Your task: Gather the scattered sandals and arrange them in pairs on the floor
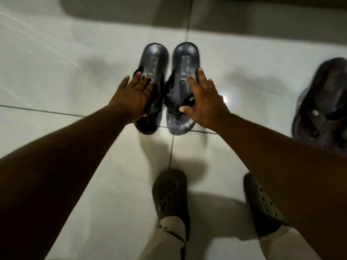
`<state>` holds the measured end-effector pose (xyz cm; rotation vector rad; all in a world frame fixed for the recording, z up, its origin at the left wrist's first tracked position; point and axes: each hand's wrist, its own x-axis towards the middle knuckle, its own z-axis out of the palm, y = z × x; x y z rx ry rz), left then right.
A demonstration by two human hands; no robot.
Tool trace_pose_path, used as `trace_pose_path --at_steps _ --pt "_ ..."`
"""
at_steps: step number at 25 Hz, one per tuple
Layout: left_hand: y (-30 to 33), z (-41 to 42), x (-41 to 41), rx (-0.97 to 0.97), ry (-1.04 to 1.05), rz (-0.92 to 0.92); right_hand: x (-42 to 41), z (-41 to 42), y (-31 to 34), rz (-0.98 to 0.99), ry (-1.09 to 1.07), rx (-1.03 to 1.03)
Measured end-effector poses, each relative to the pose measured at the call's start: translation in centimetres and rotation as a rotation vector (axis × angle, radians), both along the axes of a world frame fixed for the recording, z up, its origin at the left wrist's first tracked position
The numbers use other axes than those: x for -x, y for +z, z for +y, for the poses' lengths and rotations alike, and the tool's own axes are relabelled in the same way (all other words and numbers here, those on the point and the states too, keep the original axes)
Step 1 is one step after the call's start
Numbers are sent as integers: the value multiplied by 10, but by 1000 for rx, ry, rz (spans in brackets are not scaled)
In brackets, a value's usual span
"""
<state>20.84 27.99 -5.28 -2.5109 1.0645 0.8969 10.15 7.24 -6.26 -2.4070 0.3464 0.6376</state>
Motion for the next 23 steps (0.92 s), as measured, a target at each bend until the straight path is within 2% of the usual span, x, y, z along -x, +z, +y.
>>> trace_pose_path --at_steps 3,4,11,15,17,19,23 --pt "16 -43 23 212 161 16 38 -51 18 0 -79 45" --pt "20 -66 31 251 155 39 56 -76 25 14 -121 79" --pt "18 -282 135 339 -107 158 196 -252 45 113 -419 331" --pt "1 -388 202 278 -310 124 263 -324 16 173 -458 320" --pt "-16 -416 222 203 -365 118 279 -341 -6 190 -415 243" --pt "-32 -432 227 124 -355 126 289 -347 -24 63 -429 186" --pt "-34 -467 251 120 -264 156 310 -377 -27 -91 -408 237"
